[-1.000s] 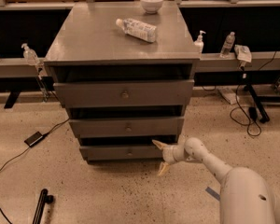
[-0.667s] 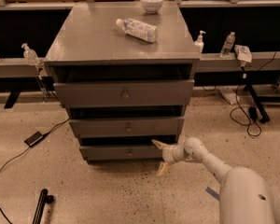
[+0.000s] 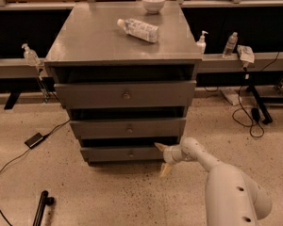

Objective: Open bottom drawer

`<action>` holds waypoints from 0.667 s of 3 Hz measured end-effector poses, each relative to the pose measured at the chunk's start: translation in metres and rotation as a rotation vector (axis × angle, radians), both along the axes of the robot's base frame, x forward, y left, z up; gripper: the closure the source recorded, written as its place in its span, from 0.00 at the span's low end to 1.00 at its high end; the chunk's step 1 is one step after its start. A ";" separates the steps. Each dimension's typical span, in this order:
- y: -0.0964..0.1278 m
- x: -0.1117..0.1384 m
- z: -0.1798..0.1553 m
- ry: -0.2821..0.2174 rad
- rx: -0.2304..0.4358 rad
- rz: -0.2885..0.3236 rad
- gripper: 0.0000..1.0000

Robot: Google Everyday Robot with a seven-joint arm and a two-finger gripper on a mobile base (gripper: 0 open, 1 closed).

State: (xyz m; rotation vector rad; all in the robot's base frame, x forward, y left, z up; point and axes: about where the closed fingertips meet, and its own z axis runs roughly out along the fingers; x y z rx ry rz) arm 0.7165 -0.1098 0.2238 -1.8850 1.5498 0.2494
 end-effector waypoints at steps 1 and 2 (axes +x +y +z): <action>-0.016 0.012 -0.028 0.002 -0.046 -0.045 0.00; -0.027 0.020 -0.039 -0.048 -0.058 -0.072 0.00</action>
Offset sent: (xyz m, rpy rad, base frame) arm 0.0393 -0.0448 -0.0439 -0.0651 -0.1958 -0.1145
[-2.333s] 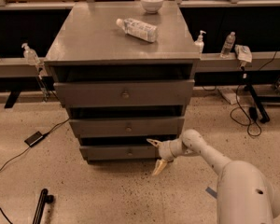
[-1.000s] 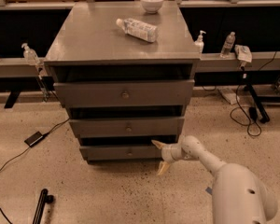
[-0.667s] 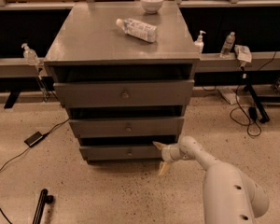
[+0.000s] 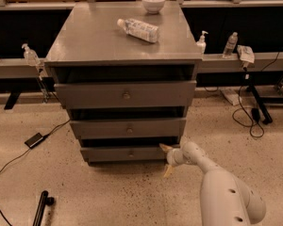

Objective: Open bottom drawer

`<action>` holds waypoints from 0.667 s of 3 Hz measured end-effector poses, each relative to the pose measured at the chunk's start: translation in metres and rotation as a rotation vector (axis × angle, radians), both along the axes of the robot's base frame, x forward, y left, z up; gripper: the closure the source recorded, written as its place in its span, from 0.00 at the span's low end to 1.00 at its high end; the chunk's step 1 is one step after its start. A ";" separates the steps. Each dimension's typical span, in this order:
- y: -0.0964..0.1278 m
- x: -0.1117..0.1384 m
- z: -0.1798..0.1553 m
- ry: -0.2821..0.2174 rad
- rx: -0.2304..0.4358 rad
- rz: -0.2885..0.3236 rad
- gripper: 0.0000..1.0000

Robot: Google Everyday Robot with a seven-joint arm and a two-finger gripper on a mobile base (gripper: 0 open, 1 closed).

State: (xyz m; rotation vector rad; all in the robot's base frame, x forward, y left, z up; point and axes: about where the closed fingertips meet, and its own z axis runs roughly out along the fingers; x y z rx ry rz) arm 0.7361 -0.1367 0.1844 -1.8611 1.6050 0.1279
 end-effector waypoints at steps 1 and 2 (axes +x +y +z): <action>0.000 0.012 0.003 -0.089 -0.015 -0.009 0.00; 0.004 0.018 0.011 -0.145 -0.021 0.001 0.00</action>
Offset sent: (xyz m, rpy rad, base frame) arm 0.0259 0.0056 0.0277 -0.0312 -0.2272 0.0090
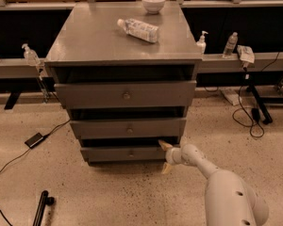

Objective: Open bottom drawer

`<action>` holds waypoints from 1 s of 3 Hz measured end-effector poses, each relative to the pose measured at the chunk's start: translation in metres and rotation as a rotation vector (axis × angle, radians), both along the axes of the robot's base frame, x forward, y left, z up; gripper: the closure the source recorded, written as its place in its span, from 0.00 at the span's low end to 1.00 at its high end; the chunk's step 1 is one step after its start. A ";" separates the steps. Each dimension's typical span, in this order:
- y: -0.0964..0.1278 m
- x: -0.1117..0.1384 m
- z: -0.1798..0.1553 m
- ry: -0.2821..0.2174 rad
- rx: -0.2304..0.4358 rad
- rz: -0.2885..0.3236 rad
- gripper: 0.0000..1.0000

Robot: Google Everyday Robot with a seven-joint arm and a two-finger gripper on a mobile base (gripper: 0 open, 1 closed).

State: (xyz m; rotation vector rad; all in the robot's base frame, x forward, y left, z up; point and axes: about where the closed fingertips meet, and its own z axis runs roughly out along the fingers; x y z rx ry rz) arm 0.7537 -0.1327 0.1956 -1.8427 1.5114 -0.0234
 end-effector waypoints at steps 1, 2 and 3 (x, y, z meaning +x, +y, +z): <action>0.011 0.006 -0.012 0.014 0.005 0.031 0.00; 0.007 0.019 -0.016 0.035 0.004 0.042 0.00; 0.003 0.031 -0.016 0.036 0.027 0.040 0.02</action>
Offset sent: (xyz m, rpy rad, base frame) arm 0.0500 -0.0072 -0.0242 0.0003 0.0536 0.0516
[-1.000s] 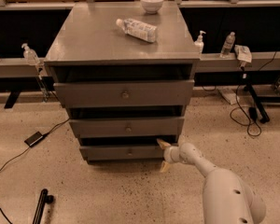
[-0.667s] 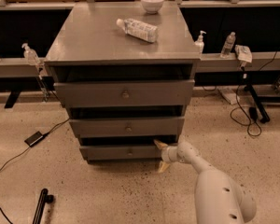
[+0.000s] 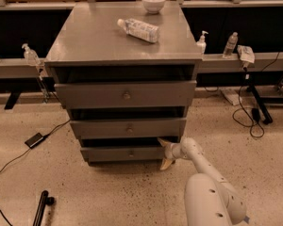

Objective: Open bottom drawer

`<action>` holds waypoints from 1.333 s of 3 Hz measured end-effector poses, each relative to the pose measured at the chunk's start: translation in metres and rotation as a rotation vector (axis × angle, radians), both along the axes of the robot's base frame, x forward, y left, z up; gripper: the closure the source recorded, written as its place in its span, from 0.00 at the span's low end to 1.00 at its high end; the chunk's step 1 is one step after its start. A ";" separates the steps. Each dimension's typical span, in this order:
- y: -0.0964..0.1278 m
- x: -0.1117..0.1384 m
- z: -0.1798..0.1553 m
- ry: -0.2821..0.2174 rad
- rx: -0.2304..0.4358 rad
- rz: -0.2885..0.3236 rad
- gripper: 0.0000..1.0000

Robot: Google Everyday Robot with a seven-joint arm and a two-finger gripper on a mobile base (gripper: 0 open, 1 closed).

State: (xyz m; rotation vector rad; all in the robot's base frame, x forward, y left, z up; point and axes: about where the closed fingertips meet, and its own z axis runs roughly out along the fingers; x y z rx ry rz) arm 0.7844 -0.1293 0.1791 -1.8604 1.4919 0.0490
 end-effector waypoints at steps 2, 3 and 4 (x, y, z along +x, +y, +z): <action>-0.001 0.003 -0.009 0.019 0.034 -0.024 0.46; 0.003 -0.002 -0.012 0.048 0.063 -0.012 0.78; 0.003 -0.002 -0.010 0.049 0.064 -0.011 0.99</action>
Offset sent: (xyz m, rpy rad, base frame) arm 0.0174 -0.0113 -0.0188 0.0594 0.0380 -0.0491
